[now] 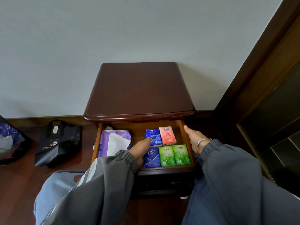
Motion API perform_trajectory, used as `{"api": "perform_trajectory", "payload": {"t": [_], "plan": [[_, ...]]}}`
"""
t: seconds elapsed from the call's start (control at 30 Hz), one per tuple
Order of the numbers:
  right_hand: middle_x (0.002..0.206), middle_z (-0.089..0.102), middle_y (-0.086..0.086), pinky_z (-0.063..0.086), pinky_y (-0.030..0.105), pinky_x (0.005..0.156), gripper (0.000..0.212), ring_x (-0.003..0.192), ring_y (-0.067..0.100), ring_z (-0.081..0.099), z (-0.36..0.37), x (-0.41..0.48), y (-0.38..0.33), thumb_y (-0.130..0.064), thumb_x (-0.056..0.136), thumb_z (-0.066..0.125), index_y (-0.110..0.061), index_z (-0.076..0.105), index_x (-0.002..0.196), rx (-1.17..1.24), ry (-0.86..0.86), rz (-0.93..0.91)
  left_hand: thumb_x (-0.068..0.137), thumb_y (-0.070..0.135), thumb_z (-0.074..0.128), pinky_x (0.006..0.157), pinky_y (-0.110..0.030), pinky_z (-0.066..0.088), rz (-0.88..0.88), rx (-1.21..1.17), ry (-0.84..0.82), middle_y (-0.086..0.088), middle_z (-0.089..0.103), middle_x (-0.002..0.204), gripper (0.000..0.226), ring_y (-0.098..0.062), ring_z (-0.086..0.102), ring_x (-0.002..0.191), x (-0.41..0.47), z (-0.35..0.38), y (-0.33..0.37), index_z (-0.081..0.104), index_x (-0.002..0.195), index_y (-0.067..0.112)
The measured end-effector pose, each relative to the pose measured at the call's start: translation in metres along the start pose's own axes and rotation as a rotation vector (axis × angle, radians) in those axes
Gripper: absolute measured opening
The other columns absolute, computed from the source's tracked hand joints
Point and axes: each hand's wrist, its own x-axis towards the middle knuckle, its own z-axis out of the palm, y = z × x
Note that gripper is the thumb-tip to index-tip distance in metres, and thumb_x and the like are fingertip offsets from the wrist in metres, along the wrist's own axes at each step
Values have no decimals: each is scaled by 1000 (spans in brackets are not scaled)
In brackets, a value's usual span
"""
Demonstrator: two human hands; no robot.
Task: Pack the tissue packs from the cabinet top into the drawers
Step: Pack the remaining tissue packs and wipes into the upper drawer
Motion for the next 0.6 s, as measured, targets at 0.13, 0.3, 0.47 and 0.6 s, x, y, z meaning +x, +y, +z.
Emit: {"api": "perform_trajectory", "payload": {"t": [0.13, 0.3, 0.47, 0.6], "plan": [[141, 47, 12, 37, 44, 108, 76, 126, 29, 48, 4, -1, -4, -67, 84, 40, -14, 41, 139, -34, 25, 17, 99, 45, 42, 68, -35, 56, 21, -36, 3, -2, 73, 63, 35, -20, 70, 65, 7, 2, 6, 59, 91, 15], [139, 48, 12, 38, 42, 107, 78, 124, 29, 50, 9, 2, -2, -70, 85, 32, -14, 43, 138, -1, 71, 53, 98, 52, 37, 47, -24, 53, 73, -32, 62, 1, 70, 53, 44, -15, 67, 46, 13, 8, 18, 59, 84, 16], [122, 61, 13, 44, 44, 101, 79, 110, 30, 60, 9, 10, 2, -73, 83, 31, -11, 55, 125, 58, 64, 66, 101, 44, 34, 50, -21, 48, 102, 182, 80, -3, 66, 65, 42, -17, 63, 56, 14, 17, 33, 54, 79, 14], [93, 70, 12, 50, 43, 95, 69, 90, 29, 67, 8, 14, 4, -73, 83, 31, -12, 63, 88, 70, 44, 52, 101, 27, 28, 74, -28, 44, 149, 358, 51, -7, 58, 75, 39, -25, 56, 79, 17, 30, 43, 51, 75, 10]]}}
